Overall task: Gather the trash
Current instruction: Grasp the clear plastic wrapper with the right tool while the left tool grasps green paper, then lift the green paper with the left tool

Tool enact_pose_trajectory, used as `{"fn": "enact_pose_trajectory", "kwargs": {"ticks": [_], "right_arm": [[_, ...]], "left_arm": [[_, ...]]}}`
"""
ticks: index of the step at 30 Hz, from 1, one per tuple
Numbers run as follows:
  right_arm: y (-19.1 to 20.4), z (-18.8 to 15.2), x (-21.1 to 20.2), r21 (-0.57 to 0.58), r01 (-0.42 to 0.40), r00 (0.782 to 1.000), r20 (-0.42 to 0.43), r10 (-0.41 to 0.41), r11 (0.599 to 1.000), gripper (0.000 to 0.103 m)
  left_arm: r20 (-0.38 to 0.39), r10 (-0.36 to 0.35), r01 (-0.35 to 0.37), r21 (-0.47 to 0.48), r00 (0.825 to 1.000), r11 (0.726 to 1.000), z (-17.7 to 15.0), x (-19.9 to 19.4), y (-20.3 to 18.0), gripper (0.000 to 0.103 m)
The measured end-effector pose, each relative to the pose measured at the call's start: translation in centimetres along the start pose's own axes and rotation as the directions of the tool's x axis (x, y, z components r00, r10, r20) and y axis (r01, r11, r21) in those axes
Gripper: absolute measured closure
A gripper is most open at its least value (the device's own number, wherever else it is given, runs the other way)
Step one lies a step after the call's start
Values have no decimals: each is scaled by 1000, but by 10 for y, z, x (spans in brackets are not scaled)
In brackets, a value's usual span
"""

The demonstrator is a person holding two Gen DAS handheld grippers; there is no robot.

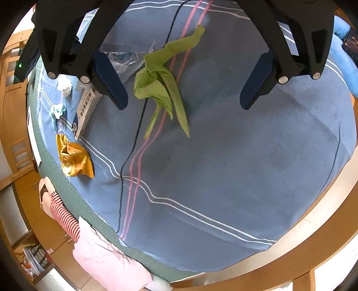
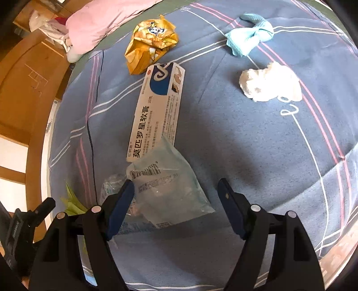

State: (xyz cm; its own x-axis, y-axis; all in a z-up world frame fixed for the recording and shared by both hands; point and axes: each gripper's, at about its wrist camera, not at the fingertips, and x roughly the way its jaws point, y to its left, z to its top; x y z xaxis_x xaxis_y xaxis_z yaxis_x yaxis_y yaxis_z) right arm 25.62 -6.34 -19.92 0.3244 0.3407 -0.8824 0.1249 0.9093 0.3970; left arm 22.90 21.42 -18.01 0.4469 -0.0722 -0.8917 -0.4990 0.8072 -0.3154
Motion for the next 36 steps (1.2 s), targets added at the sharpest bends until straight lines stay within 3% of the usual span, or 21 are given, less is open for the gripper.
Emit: {"fn": "enact_pose_trajectory", "kwargs": {"ticks": [5,12,19,36], "right_arm": [[14,-7,-18,4,59,993,101,-59,998,27],[7,-15,-34,32,27,982,187,-33,999,27],[9,-12,-20,21,36,993,115,-38,999,27],[15,-12,-10,3,45,996,79,-45,999,27]], "left_arm": [[6,-2,2,24,1000,1000,-3,-2,-6,3],[1,-11,11,43,1000,999,-5,-2,-10,3],[-9,-12,12,36,1000,999,-6,0,-8,3],[-14,-18,18,36,1000,999,-5,0,-5,3]]}}
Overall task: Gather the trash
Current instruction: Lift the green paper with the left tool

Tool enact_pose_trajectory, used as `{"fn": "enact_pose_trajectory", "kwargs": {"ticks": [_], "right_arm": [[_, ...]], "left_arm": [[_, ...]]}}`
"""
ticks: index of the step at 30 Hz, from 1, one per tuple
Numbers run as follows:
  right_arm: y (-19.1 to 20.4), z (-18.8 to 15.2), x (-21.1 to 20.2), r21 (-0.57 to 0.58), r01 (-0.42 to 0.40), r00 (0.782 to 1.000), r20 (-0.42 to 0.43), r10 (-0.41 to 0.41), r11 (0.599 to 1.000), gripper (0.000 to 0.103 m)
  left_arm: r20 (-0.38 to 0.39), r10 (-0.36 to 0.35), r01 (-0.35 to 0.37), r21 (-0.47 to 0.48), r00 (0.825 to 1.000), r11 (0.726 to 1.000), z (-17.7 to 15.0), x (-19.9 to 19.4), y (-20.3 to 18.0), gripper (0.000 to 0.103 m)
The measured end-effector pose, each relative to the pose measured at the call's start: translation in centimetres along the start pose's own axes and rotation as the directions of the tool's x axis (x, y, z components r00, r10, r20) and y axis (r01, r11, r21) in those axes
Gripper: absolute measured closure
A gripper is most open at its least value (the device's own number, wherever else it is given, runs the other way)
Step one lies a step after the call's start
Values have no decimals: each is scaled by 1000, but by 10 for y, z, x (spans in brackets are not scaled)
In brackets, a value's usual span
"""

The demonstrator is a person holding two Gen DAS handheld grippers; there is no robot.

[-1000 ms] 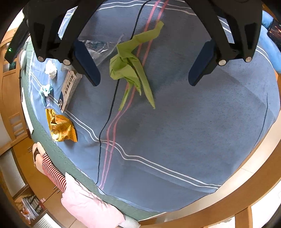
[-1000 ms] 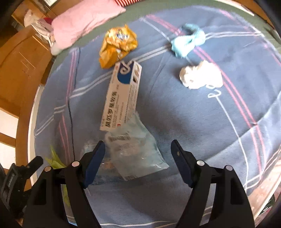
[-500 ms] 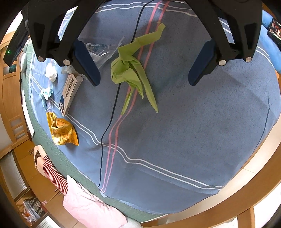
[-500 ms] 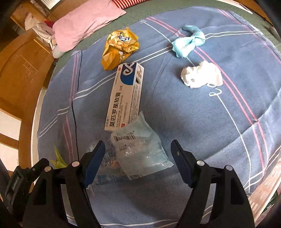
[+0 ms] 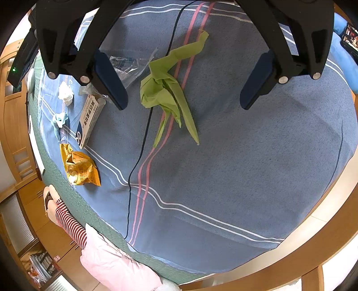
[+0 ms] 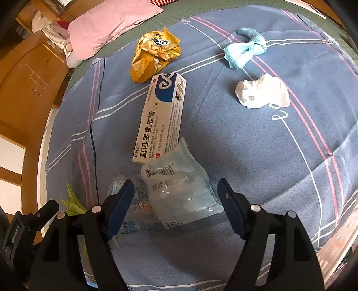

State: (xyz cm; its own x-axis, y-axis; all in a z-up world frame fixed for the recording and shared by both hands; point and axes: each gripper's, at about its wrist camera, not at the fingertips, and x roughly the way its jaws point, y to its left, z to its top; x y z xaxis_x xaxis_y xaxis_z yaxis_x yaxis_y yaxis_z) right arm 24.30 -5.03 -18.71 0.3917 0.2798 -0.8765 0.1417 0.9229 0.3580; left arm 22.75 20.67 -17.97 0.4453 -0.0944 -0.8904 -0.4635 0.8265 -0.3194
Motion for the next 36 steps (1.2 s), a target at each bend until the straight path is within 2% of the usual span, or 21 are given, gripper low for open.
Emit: {"fn": "enact_pose_trajectory", "kwargs": {"ticks": [10,16,17,21,25,29,31,33,36], "right_arm": [[7,1,9,-52,27,1000,1,-27,998,28],[12,1,6,-89,8,999,33,-5,996,60],[11,1,5,-85,3,999,41,1,996,68],[5,4,-2,-55,-16,997,74,20,998,71],[-6,7,-16,-3,-7,988,151,8,1000,72],[-27,11,-20,98,32,985,166,-47,995,71],[-38,13,-17,153,27,989,142,-49,988,60],[-46,14,-16,193,16,991,130,-41,981,44],[-42,14,-19,170,20,988,145,-45,985,35]], "left_arm": [[-1,-5,5,-6,1000,1000,0,-1,2,3],[-4,-3,3,-11,1000,1000,0,0,4,3],[-4,-4,4,-12,1000,1000,0,0,4,3],[-5,-15,15,-16,1000,1000,1,-1,6,3],[8,-12,13,-59,1000,998,5,-4,17,3],[6,-4,5,-75,1000,997,5,-2,21,3],[-3,-2,2,-58,1000,998,4,0,18,3],[-15,-1,0,-45,1000,999,2,4,15,3],[-54,-9,7,-32,999,999,-2,15,9,3]]}}
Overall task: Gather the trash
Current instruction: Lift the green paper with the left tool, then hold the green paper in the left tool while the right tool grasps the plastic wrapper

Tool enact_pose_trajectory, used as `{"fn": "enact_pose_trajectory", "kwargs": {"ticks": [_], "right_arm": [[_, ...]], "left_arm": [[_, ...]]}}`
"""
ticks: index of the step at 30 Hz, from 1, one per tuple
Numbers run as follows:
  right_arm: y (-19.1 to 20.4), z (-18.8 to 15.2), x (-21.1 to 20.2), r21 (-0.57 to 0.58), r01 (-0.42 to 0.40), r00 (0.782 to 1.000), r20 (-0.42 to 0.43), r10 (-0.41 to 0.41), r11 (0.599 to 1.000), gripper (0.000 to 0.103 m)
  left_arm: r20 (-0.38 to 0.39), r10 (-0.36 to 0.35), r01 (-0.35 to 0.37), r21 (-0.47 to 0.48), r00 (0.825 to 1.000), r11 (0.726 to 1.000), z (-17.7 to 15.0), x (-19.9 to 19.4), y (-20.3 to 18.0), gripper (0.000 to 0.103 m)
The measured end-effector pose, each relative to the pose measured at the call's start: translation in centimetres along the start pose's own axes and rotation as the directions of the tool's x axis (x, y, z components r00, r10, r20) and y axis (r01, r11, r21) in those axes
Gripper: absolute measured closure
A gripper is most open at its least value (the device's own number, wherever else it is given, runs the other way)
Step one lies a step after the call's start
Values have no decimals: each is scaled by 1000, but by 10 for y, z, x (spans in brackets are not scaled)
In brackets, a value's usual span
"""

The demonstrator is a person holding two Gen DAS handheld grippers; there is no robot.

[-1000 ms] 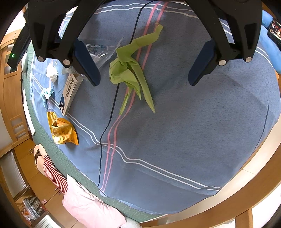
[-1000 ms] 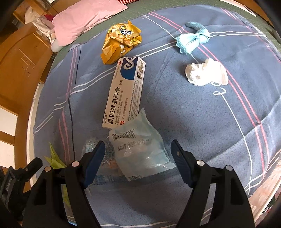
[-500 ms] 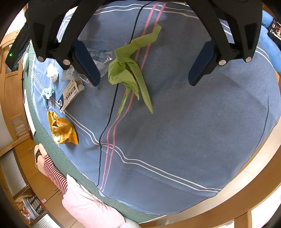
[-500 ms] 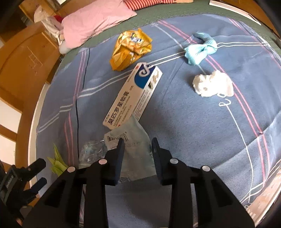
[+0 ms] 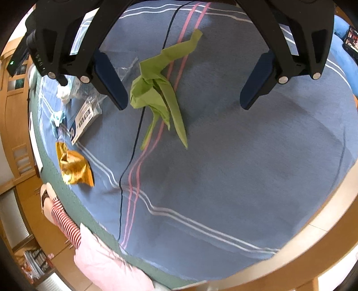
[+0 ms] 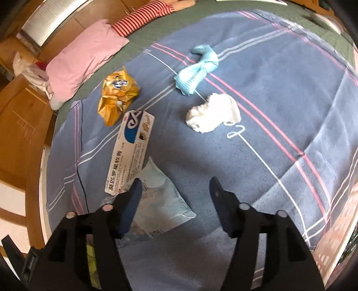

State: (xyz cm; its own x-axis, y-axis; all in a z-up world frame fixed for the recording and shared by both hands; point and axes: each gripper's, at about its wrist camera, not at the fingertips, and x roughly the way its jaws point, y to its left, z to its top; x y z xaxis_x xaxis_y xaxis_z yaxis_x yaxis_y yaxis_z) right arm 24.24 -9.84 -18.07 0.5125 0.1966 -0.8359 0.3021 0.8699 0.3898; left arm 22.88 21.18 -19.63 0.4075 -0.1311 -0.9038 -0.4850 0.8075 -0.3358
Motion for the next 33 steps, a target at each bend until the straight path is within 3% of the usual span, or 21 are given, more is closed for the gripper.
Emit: {"fn": "enact_pose_trajectory", "kwargs": {"ticks": [7,10,12,14,16,17,19,22,27,33], "right_arm": [[8,-3,3,-48,9,1000,-19,-9,999,31],[4,-3,9,-19,3,999,-52,-4,1000,31],[2,-4,7,-17,2,999,-48,-2,1000,31],[4,-4,4,-29,-2,999,-35,1,1000,31],[6,-5,3,-40,-4,1000,-30,3,999,31],[8,-5,2,-48,-9,1000,-28,7,999,31],[10,-6,1,-61,-10,1000,-24,8,998,31],[18,-7,-1,-104,-9,1000,-13,8,995,31],[49,-16,13,-261,24,999,-31,-34,965,16],[83,-33,51,-441,41,979,-161,-124,896,15]], "left_arm": [[-104,-78,84,53,992,995,-11,29,-24,3],[-86,-39,50,131,996,990,-19,37,-39,4],[-49,-4,13,180,999,984,-21,38,-46,13],[-13,30,-27,219,999,975,-22,37,-50,41],[1,44,-43,235,999,971,-19,34,-49,55],[3,39,-39,236,999,971,-18,32,-49,57],[12,22,-24,233,1000,972,-17,27,-47,60],[79,40,-58,247,996,967,-16,12,-46,60],[139,31,-66,260,990,963,-18,-8,-48,58],[122,23,-55,262,992,964,-19,-9,-46,58]]}}
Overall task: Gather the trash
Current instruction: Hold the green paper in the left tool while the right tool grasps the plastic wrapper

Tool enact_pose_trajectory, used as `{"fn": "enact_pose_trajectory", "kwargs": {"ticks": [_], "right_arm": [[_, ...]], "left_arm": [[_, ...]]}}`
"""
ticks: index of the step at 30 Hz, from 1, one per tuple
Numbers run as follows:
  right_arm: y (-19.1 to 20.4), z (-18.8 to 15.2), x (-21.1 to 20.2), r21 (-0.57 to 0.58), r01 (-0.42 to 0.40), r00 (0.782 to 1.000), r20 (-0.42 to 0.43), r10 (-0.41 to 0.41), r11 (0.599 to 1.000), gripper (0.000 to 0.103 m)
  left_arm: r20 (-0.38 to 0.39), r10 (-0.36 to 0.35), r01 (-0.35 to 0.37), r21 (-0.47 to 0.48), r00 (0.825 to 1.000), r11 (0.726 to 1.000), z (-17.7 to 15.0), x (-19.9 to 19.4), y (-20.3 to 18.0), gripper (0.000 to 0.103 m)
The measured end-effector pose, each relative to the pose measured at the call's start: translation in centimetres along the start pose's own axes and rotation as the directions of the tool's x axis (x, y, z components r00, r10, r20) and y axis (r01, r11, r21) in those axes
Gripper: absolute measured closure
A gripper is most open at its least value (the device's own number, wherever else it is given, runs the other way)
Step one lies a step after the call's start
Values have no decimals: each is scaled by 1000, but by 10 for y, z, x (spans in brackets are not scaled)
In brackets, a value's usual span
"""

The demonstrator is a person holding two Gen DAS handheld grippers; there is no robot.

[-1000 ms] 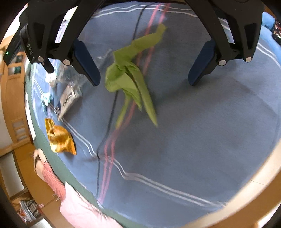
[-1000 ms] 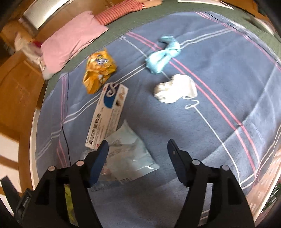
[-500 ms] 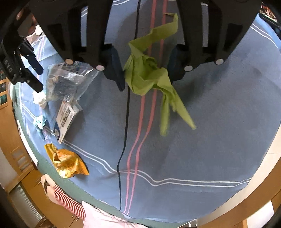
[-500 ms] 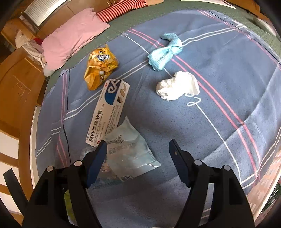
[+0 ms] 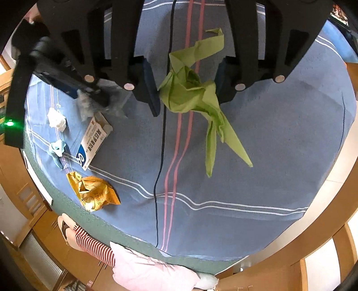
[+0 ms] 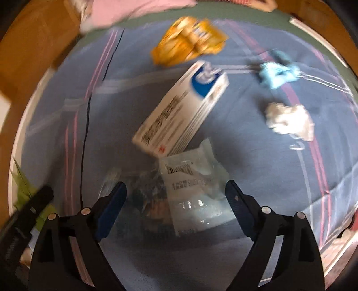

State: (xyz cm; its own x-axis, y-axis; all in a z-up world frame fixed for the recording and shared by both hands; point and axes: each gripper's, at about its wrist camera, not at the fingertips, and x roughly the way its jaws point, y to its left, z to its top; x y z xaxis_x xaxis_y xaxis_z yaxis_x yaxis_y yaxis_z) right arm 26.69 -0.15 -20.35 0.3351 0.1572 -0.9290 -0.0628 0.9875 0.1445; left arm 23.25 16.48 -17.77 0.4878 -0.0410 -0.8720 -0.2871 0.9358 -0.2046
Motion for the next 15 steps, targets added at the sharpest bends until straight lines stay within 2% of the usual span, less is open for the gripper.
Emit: {"fn": "enact_pose_trajectory", "kwargs": {"ticks": [1,3,5,7,15], "right_arm": [[0,0,0,-2,-4,1000,2,4,1000,17],[-2,1,-3,7,-24,999,21,24,1000,41],[-5,2,-4,18,-69,997,26,68,997,59],[-7,2,-7,27,-79,996,38,78,997,66],[-18,2,-28,72,-112,985,139,101,991,71]], "left_arm": [[2,-1,1,0,1000,1000,-1,0,1,58],[10,-2,2,0,1000,1000,-1,-3,2,58],[20,-2,2,2,1000,1000,-1,-6,2,58],[28,2,-2,6,1000,1000,-1,-6,0,58],[69,17,-18,9,997,1000,0,-14,1,58]]}}
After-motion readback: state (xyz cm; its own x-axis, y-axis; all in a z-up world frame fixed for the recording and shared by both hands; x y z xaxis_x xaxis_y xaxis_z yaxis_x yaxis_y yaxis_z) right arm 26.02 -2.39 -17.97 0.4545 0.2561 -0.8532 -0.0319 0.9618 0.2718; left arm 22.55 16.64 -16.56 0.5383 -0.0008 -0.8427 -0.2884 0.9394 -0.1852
